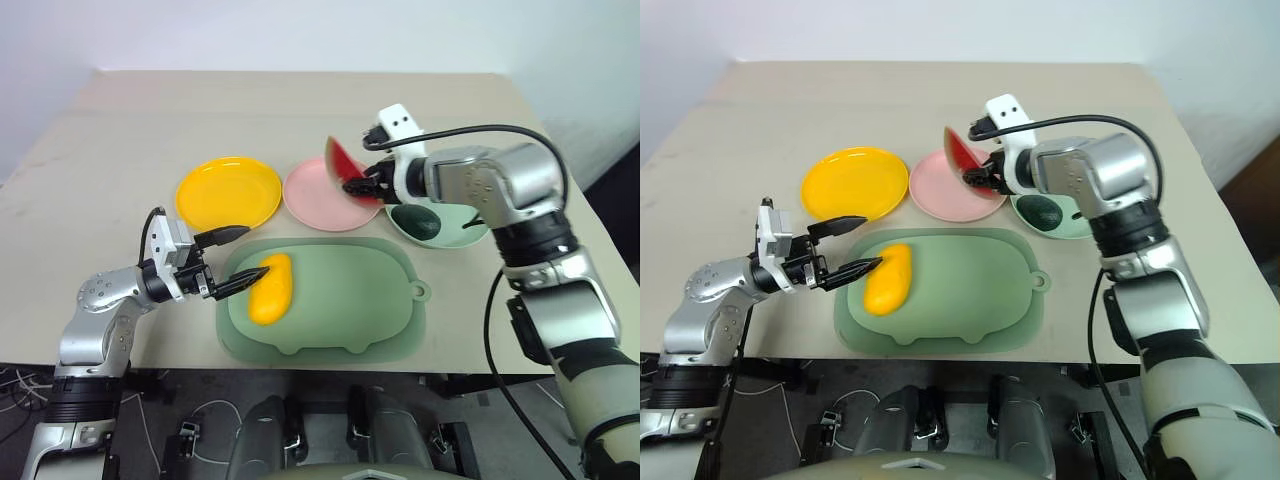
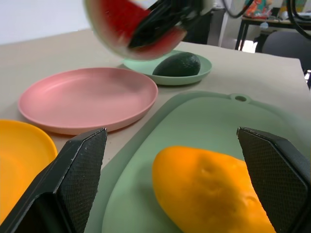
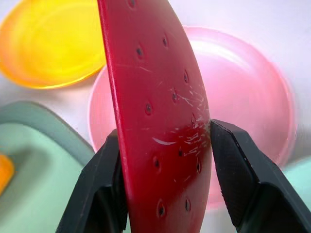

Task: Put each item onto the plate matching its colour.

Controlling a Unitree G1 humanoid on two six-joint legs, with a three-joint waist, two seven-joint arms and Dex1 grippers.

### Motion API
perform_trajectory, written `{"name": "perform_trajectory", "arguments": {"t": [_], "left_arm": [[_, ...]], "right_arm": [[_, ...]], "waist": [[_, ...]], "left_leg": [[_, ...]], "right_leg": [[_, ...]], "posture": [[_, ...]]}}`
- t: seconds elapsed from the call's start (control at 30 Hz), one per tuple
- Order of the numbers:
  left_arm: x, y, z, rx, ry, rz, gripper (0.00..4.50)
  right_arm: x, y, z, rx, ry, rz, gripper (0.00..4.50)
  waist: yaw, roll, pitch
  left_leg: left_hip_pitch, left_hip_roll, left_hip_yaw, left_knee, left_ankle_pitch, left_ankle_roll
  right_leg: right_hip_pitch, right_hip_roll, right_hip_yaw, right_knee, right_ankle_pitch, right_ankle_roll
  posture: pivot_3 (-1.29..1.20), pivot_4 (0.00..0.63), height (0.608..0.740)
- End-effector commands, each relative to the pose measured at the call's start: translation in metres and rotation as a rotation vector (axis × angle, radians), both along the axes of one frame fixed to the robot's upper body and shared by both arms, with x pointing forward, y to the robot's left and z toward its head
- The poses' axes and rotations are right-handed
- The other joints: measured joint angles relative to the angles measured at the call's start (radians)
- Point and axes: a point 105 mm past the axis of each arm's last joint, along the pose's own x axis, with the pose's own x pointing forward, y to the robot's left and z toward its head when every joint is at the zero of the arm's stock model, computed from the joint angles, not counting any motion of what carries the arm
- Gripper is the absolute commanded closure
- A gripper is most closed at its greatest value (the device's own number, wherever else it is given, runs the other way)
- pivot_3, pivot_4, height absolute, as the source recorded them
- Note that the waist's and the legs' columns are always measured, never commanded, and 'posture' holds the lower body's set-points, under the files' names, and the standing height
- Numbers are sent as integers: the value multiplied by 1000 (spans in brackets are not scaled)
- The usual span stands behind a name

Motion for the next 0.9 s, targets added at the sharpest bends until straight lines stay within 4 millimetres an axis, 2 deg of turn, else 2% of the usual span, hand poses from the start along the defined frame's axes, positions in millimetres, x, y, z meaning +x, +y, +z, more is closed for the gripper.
{"name": "perform_trajectory", "arguments": {"t": [0.03, 0.3, 0.53, 0.63, 0.77, 0.9], "left_arm": [[-4, 1, 12, 6, -57, 2, 0], [-8, 4, 13, 11, -60, 19, 0], [-11, 5, 12, 14, -59, 35, 0], [-13, 6, 11, 16, -57, 41, 0], [-14, 8, 12, 20, -55, 48, 0], [-14, 10, 14, 22, -57, 51, 0]], "right_arm": [[14, 11, 11, -6, -61, 34, 2408], [26, 41, -10, -19, -27, 102, 2408], [30, 45, -21, -51, -35, 113, 62], [32, 45, -14, -45, -53, 118, 22], [31, 38, 6, -32, -105, 136, 22], [21, 28, 23, -9, -156, 163, 22]], "waist": [[-2, 0, 0], [-7, 0, 0], [-5, 0, 0], [-8, 0, 0], [-13, 0, 0], [-14, 0, 0]], "left_leg": [[0, 0, 0, 0, 0, 0], [0, 0, 3, 0, 1, -1], [0, -1, 3, 0, 1, -2], [0, -1, 3, 0, 1, -2], [0, -1, 2, 0, 1, -2], [0, -1, 2, 0, 1, -2]], "right_leg": [[0, 0, 0, 1, 0, 0], [-5, -1, 2, 8, -1, 1], [-7, -2, 3, 12, -1, 1], [-8, -2, 3, 13, -1, 1], [-8, -2, 3, 13, -1, 1], [-8, -2, 4, 13, -1, 1]], "posture": [[0, 150, 696], [0, 150, 696], [0, 150, 696], [0, 150, 696], [0, 150, 696], [0, 150, 696]]}}
